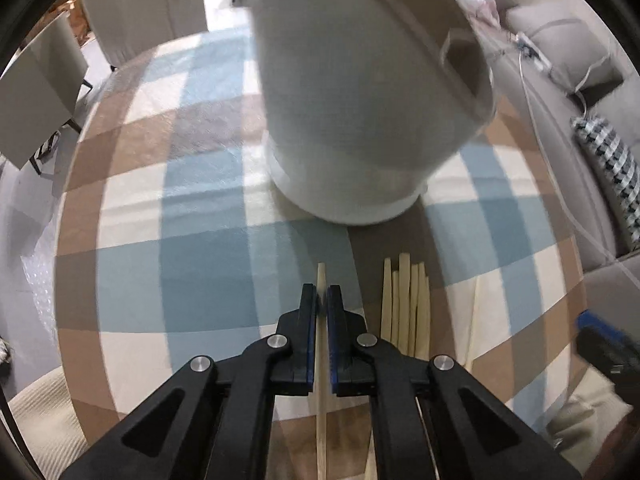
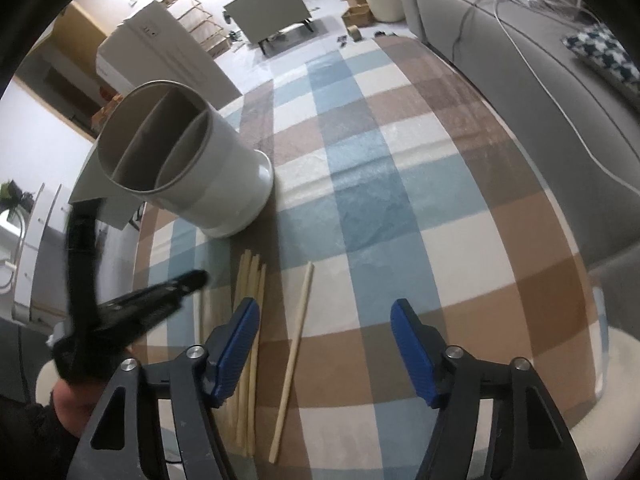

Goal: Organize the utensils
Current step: 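Lower the right tool and close on a chopstick beside the holder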

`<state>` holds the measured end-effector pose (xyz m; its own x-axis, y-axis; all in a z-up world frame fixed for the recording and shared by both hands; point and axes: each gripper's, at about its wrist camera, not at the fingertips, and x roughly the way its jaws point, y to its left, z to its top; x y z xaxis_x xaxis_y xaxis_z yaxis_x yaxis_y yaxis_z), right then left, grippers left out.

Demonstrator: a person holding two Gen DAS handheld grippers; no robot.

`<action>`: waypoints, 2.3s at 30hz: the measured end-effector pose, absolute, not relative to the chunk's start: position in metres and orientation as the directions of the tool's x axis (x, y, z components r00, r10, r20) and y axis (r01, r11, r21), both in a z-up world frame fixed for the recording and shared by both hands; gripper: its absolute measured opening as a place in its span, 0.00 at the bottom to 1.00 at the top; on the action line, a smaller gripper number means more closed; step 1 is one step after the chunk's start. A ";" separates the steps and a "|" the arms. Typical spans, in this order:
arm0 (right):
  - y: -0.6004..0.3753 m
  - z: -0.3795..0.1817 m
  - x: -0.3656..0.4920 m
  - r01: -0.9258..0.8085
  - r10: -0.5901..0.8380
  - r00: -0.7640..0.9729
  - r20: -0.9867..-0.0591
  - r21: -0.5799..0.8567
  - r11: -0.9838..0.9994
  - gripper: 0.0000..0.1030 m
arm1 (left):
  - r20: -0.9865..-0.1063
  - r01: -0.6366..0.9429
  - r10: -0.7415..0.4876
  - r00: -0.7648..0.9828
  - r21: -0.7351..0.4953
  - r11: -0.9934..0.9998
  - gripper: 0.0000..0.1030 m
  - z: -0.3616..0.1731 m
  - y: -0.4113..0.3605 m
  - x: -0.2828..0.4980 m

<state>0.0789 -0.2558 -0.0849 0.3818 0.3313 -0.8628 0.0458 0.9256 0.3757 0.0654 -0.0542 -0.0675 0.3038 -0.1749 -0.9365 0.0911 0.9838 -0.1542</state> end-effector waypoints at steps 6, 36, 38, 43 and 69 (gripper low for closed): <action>-0.246 -0.097 0.081 0.040 0.374 0.312 -0.873 0.406 0.913 0.52 | -0.866 0.019 -0.245 0.435 -0.264 0.964 0.01 -0.028 0.007 0.054; -0.210 -0.125 0.117 0.026 0.207 0.283 -0.937 0.223 0.974 0.00 | -0.814 0.001 -0.299 0.498 -0.344 0.939 0.01 -0.020 0.053 0.070; -0.219 -0.113 0.107 0.002 0.231 0.332 -0.915 0.246 0.969 0.00 | -0.812 0.015 -0.297 0.502 -0.335 0.942 0.01 -0.016 0.049 0.066; -0.233 -0.091 0.082 -0.062 0.286 0.384 -0.878 0.284 0.957 0.00 | -0.812 0.034 -0.281 0.512 -0.308 0.951 0.01 -0.005 0.043 0.050; -0.158 -0.139 0.096 -0.101 0.074 0.271 -0.960 0.048 0.994 0.04 | -0.819 -0.016 -0.319 0.476 -0.371 0.928 0.01 -0.021 0.064 0.053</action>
<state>0.0958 -0.1578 -0.1386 0.2711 0.0738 -0.9597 -0.1015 0.9937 0.0477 0.0526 0.0642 -0.0209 0.4763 -0.3193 -0.8193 -0.0160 0.9284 -0.3711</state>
